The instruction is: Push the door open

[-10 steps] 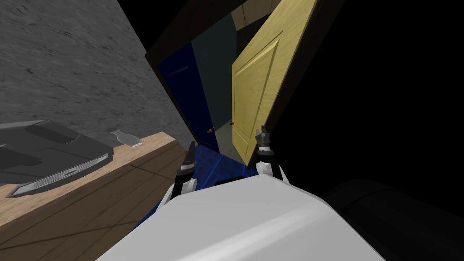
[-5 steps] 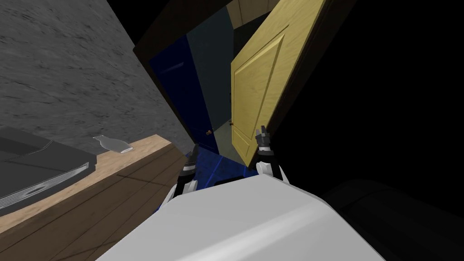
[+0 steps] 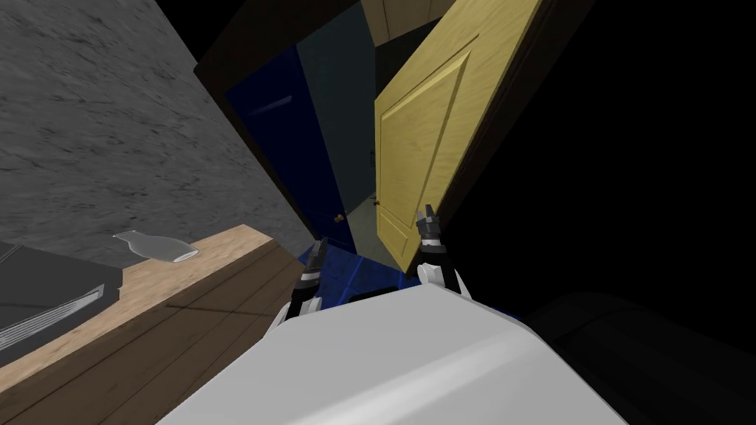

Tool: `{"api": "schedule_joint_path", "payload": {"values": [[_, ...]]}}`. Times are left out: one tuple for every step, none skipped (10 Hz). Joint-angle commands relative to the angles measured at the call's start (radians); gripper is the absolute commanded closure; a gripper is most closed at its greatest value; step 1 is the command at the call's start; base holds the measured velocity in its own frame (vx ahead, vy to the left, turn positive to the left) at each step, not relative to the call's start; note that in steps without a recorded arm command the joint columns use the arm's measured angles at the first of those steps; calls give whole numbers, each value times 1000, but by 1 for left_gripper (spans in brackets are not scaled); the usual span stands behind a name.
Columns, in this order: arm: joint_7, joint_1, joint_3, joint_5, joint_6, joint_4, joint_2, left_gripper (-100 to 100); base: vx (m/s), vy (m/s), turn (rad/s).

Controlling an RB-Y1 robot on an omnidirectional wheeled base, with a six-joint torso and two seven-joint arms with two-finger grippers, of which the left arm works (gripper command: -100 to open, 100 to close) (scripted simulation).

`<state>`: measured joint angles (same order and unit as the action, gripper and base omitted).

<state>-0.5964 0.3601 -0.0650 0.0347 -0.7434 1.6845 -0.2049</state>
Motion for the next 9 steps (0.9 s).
{"api": "schedule_joint_path", "payload": {"values": [[-33, -9, -6, 1, -13, -41, -5, -100, 80, 74, -75], [-51, -13, -9, 1, -18, -61, -9, -100, 77, 62, -70], [-69, -16, -12, 2, -23, -82, -13, -100, 88, 68, -85], [-87, -19, -15, 2, -28, -102, -18, -100, 95, 92, -100], [-105, -23, -19, 2, -33, -122, -22, -100, 87, 78, -99], [-123, -26, -22, 2, -38, -143, -27, -100, 74, 64, -76], [-140, -29, -25, 2, -43, -162, -31, -100, 83, 76, -85], [-157, -33, -28, 3, -48, -182, -35, -100, 80, 82, -90], [-175, -36, -31, 3, -53, -202, -39, -100, 80, 77, -87]]}}
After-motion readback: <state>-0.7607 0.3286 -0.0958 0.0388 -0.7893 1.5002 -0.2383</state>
